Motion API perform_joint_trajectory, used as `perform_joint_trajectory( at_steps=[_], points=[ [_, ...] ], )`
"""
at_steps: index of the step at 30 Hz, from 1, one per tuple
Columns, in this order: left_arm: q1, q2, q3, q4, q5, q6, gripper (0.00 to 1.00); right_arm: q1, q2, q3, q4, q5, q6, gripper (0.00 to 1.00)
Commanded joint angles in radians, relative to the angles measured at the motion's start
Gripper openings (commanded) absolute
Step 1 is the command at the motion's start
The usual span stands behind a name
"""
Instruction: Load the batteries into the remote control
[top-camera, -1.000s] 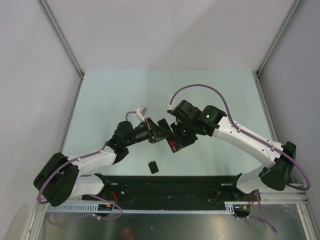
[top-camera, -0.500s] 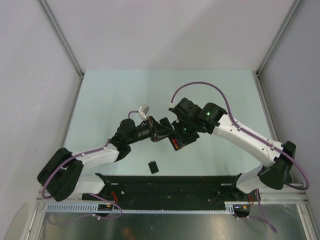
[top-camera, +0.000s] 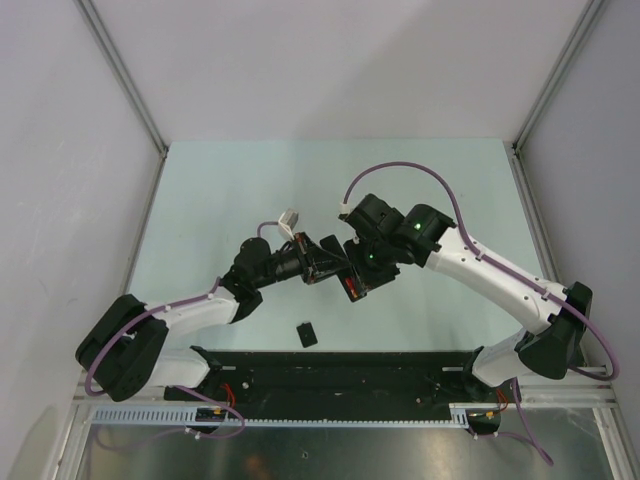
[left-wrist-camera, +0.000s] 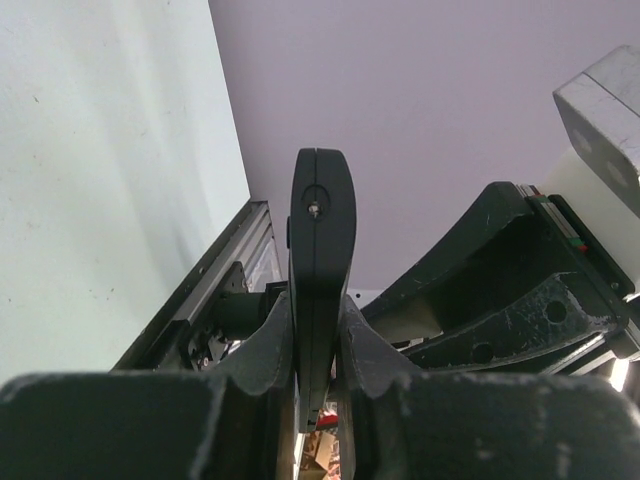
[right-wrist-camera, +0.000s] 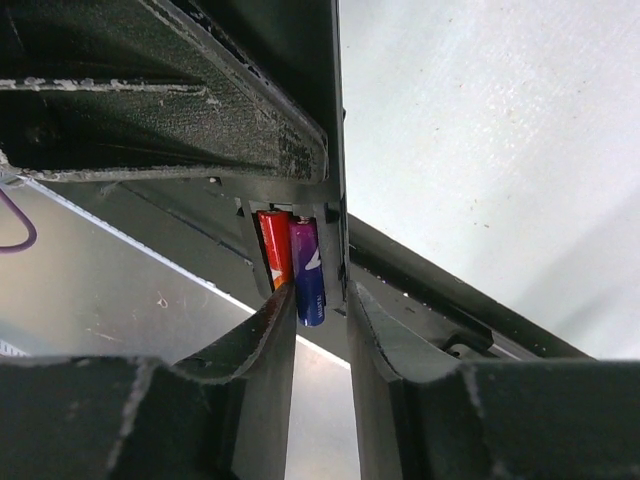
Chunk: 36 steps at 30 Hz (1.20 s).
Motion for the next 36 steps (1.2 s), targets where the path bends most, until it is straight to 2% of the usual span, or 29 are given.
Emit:
perform_joint_trajectory(
  at_steps=[1, 11, 22, 36],
  points=[
    [-0.016, -0.013, 0.053, 0.127, 0.078, -0.076, 0.00, -0.011, 0.011, 0.032, 0.009, 0.062, -0.012, 0.31],
    [-0.016, -0.007, 0.043, 0.137, 0.077, -0.079, 0.00, -0.010, 0.011, 0.074, -0.002, 0.099, 0.001, 0.46],
    [-0.016, -0.007, 0.030, 0.148, 0.074, -0.082, 0.00, -0.008, -0.007, 0.089, 0.019, 0.093, 0.005, 0.50],
    [-0.014, 0.012, 0.030, 0.150, 0.085, -0.087, 0.00, -0.008, -0.124, 0.055, 0.166, 0.073, -0.010, 0.53]
  ],
)
